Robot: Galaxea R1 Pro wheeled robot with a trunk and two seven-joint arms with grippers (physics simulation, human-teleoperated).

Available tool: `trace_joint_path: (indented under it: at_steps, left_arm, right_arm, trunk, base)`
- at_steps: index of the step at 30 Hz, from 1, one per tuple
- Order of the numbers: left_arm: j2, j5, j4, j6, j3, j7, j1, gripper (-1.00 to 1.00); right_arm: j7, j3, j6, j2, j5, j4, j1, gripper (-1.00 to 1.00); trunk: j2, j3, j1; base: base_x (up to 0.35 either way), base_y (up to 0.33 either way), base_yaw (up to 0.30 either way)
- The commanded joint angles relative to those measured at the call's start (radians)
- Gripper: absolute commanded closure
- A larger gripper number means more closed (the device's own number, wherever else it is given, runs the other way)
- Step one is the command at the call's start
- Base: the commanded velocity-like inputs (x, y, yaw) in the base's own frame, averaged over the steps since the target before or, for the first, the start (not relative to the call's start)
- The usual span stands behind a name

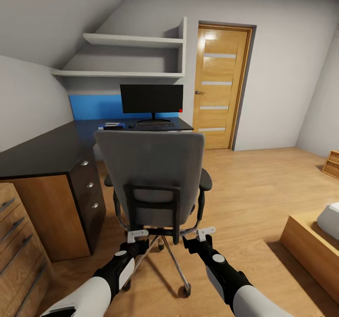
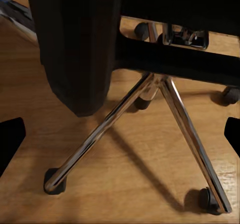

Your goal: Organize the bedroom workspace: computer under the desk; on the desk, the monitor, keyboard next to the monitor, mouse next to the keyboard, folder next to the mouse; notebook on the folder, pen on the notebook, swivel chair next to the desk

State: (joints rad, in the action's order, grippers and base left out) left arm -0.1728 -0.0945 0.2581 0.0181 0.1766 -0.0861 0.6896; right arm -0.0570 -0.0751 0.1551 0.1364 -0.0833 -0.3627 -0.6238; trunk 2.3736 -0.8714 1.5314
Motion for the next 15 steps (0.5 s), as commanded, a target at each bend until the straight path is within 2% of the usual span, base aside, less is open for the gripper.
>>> trace_joint_path:
  at_steps: [1, 8, 15]
  left_arm:
    - [-0.001, -0.010, 0.000, 0.002, 0.008, -0.001, 0.001, -1.00]
    - [-0.001, -0.011, 0.000, 0.003, 0.008, -0.001, 0.001, -1.00]
    - [-0.001, -0.010, 0.000, 0.003, 0.008, -0.003, 0.001, -1.00]
  right_arm:
    - [-0.001, 0.001, 0.003, 0.000, -0.009, 0.001, -0.001, -1.00]
    - [-0.001, 0.001, 0.004, 0.000, -0.009, 0.001, -0.001, -1.00]
    - [-0.001, 0.001, 0.007, 0.001, -0.009, 0.002, -0.001, -1.00]
  trunk:
    - [0.000, -0.001, 0.000]
    - [0.000, -0.001, 0.000]
    - [0.000, -0.005, 0.000]
  base:
    - [-0.048, 0.000, 0.000]
    - [-0.050, 0.049, 0.013]
    - [-0.007, 0.014, 0.185]
